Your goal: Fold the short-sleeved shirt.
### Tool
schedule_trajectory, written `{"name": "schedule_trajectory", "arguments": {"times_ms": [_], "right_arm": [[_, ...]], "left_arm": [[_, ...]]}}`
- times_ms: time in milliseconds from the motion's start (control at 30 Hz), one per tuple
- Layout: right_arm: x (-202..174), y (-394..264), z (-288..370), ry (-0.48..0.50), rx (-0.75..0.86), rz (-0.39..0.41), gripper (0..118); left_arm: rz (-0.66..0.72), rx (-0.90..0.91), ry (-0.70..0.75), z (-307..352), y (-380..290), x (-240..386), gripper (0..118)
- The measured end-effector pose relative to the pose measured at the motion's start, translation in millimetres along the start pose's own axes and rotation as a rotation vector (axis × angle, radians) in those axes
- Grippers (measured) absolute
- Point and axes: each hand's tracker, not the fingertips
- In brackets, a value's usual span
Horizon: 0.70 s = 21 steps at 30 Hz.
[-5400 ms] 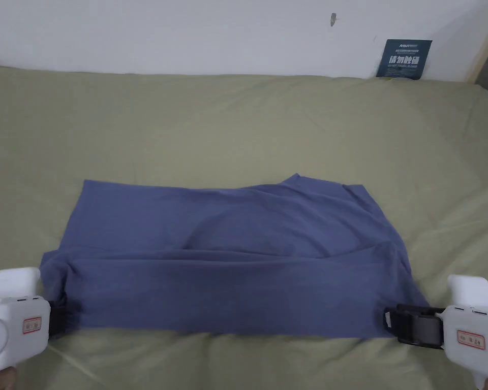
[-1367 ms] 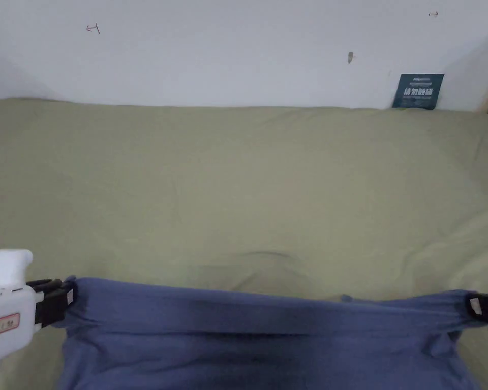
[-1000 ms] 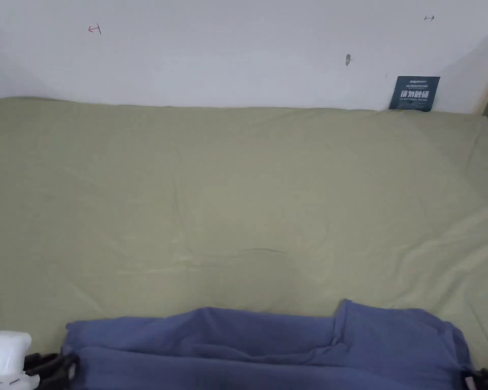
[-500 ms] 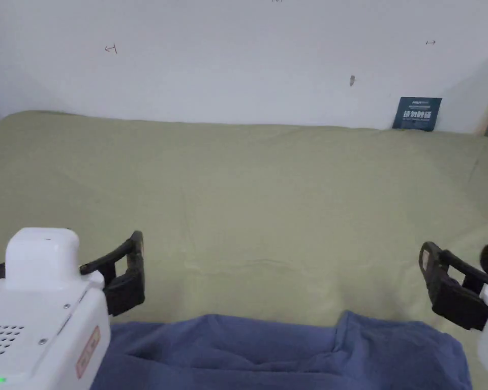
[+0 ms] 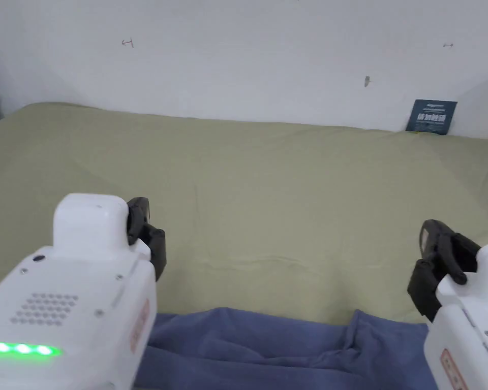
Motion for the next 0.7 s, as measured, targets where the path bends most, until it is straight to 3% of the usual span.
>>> {"name": "schedule_trajectory", "arguments": {"times_ms": [167,300,400,533,567,600,667,700], "right_arm": [[-6,0,3,0.011,-0.007,0.001,1],[-15,-3,3,0.021,-0.033,-0.006,1],[-22,-4,3,0.014,-0.042,0.012,1],[-29,-3,0,0.006,-0.052,0.031,1],[-31,-2,-2,0.005,-0.057,0.036,1],[-32,-1,-4,0.003,-0.061,0.038,1],[-34,-1,-6,-0.001,-0.061,0.035,1],[-36,-1,-7,-0.001,-0.064,0.029,1]], "left_arm": [[0.353,-0.471,-0.218,-59,-11,-115,0],[0.491,-0.782,-0.252,-96,-60,-180,0],[0.565,-0.903,-0.294,-115,-97,-210,0],[0.587,-0.934,-0.324,-127,-125,-229,0],[0.625,-0.928,-0.345,-130,-130,-231,6],[0.666,-0.919,-0.369,-132,-133,-237,36],[0.728,-0.930,-0.426,-140,-145,-238,108],[0.749,-0.940,-0.458,-144,-152,-236,118]]}}
